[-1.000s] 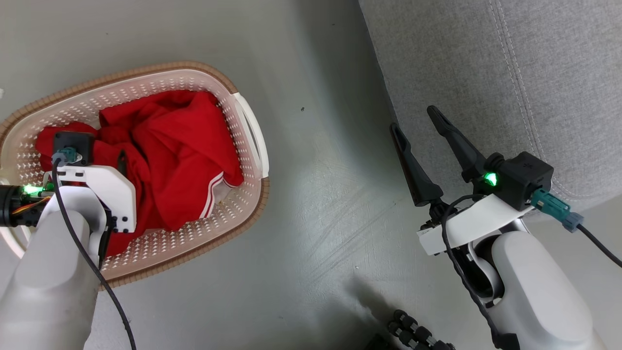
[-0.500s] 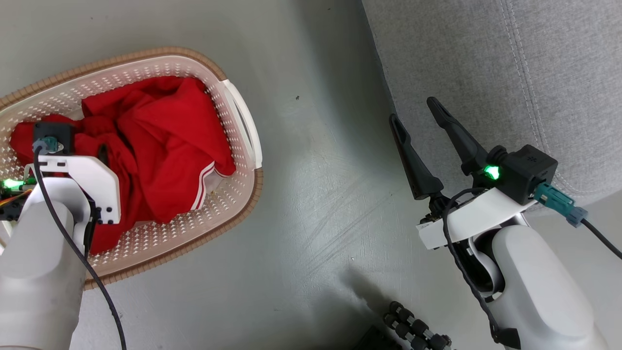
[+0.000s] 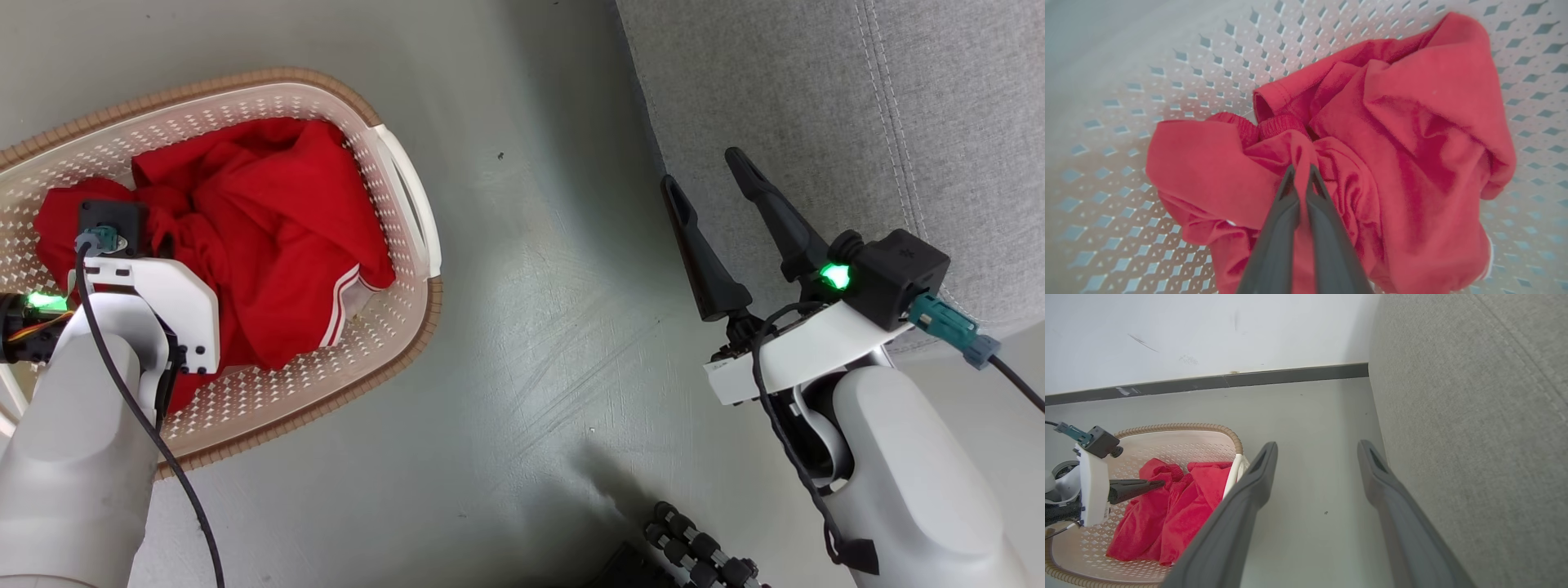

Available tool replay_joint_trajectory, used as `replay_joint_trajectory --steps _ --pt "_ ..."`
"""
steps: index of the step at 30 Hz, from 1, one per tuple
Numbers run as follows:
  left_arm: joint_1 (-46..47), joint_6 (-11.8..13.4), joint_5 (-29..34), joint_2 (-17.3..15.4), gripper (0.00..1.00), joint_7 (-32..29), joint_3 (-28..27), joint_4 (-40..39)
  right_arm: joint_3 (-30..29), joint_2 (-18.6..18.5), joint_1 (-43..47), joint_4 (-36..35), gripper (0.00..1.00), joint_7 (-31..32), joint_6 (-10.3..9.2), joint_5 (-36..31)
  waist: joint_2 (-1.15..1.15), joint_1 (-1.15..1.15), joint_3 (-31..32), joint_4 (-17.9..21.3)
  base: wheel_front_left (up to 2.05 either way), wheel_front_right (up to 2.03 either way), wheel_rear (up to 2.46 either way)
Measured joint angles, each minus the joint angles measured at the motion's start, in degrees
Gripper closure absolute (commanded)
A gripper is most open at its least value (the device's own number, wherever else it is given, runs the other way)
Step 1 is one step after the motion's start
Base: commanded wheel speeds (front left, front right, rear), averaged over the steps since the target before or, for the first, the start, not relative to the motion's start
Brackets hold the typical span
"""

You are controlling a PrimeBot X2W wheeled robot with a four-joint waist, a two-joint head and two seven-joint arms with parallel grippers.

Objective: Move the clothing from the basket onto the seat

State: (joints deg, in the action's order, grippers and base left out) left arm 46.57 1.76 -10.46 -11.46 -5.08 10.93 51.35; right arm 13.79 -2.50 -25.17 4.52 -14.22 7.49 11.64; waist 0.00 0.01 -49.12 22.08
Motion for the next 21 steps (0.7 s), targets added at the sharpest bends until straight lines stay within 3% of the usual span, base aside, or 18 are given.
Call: replay_joint_trajectory --steps 21 --pt "-0.53 -4.25 -4.81 2.72 1.0 9.82 -3.08 -3.5 -0.32 -0.02 -3.55 2.26 0.0 -0.09 0.0 -0.89 0.0 0.0 3.69 -2.62 0.0 0.0 0.0"
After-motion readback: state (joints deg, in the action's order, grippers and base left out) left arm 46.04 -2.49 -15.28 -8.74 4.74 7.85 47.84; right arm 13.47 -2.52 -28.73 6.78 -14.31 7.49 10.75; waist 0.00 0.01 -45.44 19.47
